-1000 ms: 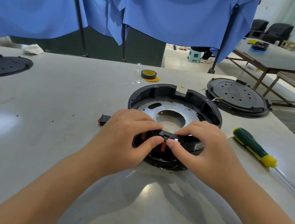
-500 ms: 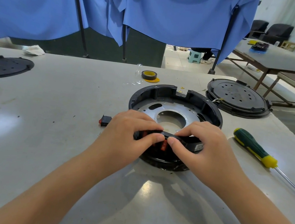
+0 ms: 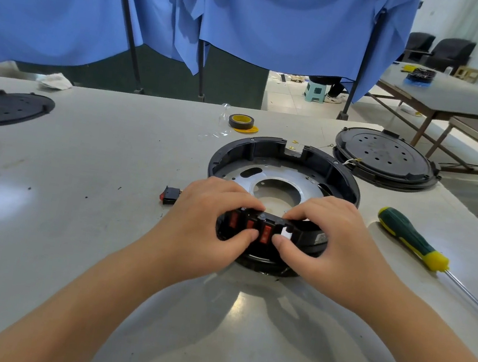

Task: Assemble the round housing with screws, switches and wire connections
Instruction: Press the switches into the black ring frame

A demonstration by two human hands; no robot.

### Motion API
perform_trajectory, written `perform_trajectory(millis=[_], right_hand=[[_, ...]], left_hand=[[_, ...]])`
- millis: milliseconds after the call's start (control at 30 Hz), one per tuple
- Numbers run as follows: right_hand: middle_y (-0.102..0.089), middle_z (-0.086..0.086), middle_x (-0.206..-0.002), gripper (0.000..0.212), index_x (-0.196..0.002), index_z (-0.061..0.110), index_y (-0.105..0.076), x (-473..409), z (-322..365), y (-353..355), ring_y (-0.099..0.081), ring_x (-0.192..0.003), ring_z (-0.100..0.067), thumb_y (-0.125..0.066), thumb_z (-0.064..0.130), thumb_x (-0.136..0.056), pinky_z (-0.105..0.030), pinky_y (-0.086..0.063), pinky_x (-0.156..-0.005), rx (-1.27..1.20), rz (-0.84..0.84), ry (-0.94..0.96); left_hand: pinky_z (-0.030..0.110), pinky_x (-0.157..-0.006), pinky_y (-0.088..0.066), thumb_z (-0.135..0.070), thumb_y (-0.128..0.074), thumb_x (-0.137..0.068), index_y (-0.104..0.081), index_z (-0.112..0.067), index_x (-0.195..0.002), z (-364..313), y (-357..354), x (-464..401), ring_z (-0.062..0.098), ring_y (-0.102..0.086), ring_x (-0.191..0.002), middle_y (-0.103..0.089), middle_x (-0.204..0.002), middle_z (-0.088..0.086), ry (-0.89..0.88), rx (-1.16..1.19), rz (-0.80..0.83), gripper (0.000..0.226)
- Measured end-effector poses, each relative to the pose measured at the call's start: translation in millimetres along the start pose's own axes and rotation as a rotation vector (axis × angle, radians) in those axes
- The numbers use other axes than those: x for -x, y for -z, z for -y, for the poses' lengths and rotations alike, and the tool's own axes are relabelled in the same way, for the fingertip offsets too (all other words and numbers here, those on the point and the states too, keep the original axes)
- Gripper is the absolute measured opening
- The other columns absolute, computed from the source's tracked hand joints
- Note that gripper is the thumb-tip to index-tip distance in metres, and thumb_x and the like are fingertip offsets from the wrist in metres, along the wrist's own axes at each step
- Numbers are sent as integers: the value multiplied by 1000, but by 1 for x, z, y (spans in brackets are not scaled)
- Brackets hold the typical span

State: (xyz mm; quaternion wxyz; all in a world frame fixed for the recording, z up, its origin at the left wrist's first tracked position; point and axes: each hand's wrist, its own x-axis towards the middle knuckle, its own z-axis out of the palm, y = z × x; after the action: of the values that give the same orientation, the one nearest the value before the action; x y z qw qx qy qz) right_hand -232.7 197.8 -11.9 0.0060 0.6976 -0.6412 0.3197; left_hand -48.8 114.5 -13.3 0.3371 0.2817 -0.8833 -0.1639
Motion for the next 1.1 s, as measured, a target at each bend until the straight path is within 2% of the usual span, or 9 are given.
perform_trajectory(millis=[133,333,567,867,1100], right_hand=[[-60,16,-77,26,-84,25,-63,1,2,-1,-52,-83,-8,-64,47,-69,-24,-32,-90,61,19,-12],[-60,15,-75,27,-84,26,-63,2,3,-3,-50,-80,-8,-62,47,-68,-18,-27,-87,84,-3,-36],[-61,12,-70,21,-81,24,-65,3,5,-6,-54,-74,-13,-61,41,-69,-23,-32,-85,112,-32,-37],[-62,13,-72,34,-83,25,-66,2,5,-6,-54,-75,-10,-48,54,-78,-23,-32,-87,91,-45,-21],[-60,13,-67,28,-78,27,-65,2,5,-8,-53,-72,-10,-49,50,-82,-28,-35,-87,66,-78,-42]], left_hand=[[34,-92,-44,-32,-70,-71,-70,-25,-104,0,-1,0,6,-55,-100,-67,-100,-14,-1,-17,17,34],[37,-90,-45,-31,-70,-70,-69,-23,-103,1,-3,0,10,-58,-98,-67,-98,-13,-12,-45,9,34],[40,-87,-46,-28,-69,-71,-69,-21,-101,0,-7,1,13,-59,-96,-66,-96,-12,-34,-79,-32,30],[37,-90,-45,-31,-64,-81,-71,-23,-98,-1,-7,1,7,-58,-96,-67,-93,-15,-25,-37,-68,20],[38,-88,-47,-31,-63,-82,-73,-21,-96,-1,-9,1,8,-61,-94,-69,-92,-13,-25,-35,-89,21]])
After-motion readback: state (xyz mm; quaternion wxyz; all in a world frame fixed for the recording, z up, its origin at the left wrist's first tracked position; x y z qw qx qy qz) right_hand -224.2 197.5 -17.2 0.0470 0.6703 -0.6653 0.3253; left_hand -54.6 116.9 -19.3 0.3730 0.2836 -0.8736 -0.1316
